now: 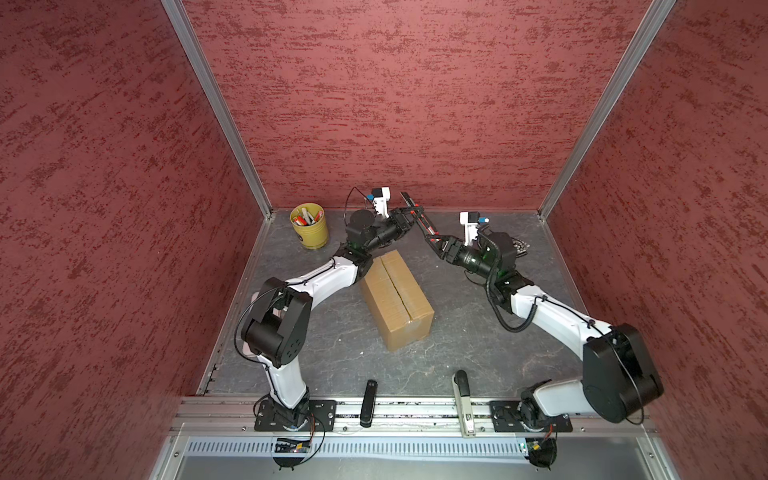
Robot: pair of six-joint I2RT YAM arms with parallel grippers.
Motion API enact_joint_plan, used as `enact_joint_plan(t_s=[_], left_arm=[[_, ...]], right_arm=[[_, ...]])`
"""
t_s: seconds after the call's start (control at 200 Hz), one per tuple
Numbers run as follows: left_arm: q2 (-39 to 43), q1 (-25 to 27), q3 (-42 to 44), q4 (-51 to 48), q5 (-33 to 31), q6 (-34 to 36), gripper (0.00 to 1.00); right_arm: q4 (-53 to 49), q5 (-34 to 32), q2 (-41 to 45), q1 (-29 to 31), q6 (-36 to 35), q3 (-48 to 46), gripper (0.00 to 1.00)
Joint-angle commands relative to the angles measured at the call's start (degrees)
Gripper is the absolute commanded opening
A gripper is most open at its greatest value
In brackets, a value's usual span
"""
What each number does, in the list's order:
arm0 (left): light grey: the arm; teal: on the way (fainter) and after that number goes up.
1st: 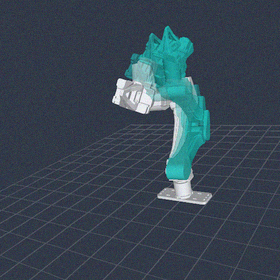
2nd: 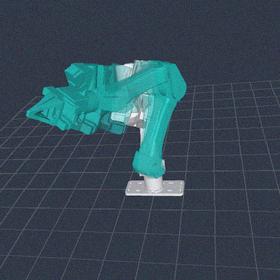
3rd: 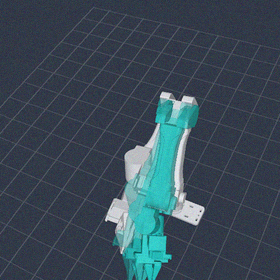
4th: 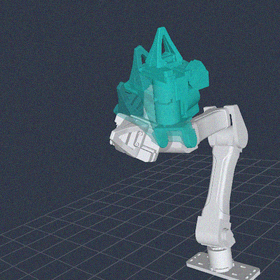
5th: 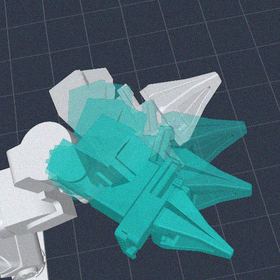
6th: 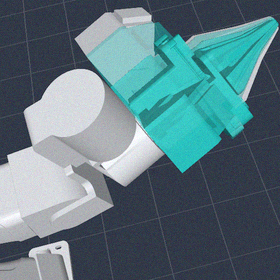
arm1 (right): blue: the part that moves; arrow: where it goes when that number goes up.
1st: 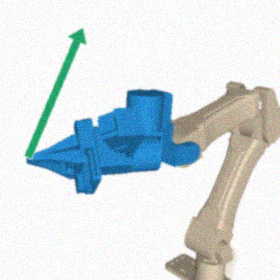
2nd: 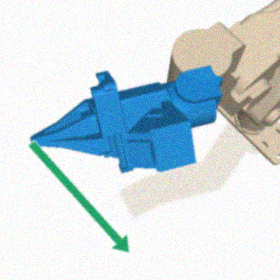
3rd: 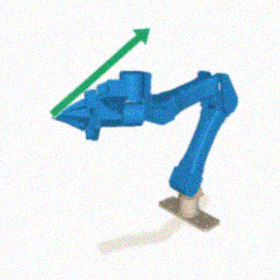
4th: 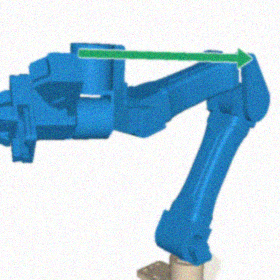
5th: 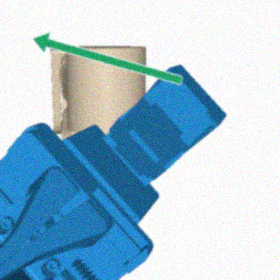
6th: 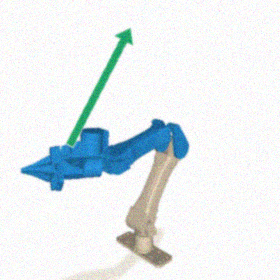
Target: Unpack the express box
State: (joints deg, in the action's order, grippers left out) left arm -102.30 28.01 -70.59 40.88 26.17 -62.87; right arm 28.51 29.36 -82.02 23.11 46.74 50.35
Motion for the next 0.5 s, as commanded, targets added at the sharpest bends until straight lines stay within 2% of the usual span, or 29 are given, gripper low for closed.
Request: enact_joint_plan(t_s=[0.0,0.23,0.491], left_arm=[[-0.9,0.9,-0.1,6.0,-1.5,-2.4,0.00],[-0.9,2.5,2.0,9.0,-3.0,-4.4,0.00],[-1.1,4.1,4.7,12.5,-4.4,-6.6,0.00]], right_arm=[[5.9,1.0,-1.0,0.5,2.6,1.1,0.61],[8.4,0.9,-4.1,0.6,4.4,3.0,0.60],[8.8,-0.9,-3.2,0.6,4.6,3.3,0.57]])
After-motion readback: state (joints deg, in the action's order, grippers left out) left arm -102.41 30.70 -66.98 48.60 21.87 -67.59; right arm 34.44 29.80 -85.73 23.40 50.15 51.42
